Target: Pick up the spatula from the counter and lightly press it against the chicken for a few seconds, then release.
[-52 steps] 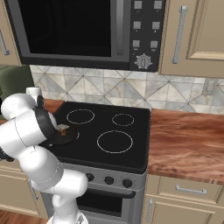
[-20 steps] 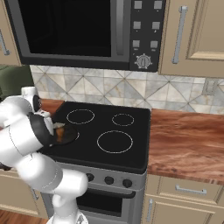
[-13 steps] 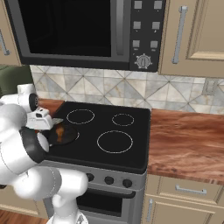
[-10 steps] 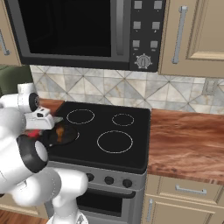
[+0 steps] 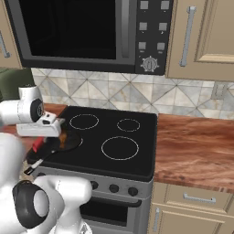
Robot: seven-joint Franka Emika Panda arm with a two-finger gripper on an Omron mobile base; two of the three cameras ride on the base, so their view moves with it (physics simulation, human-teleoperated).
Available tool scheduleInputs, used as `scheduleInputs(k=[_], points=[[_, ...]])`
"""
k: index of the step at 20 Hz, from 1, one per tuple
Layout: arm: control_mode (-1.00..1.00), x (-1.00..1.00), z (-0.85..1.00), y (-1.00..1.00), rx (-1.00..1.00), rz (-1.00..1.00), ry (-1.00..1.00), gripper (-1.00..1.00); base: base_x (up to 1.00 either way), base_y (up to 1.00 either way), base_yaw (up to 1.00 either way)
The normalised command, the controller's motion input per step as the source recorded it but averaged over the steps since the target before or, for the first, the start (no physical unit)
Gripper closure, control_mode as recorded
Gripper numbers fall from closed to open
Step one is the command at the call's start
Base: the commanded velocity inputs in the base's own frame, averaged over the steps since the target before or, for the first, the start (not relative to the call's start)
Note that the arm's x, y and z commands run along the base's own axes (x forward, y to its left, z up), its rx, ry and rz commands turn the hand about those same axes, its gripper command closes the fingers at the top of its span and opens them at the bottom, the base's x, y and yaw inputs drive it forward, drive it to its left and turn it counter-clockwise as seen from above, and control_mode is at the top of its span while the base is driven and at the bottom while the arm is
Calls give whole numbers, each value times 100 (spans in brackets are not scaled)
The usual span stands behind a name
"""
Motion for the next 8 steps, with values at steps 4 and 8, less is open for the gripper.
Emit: scheduleInputs(k=[4,8], points=[[-100,-46,32,-34,6,7,-9,100,0,0,0],[-100,-47,36,-36,7,7,-7,100,0,0,0]])
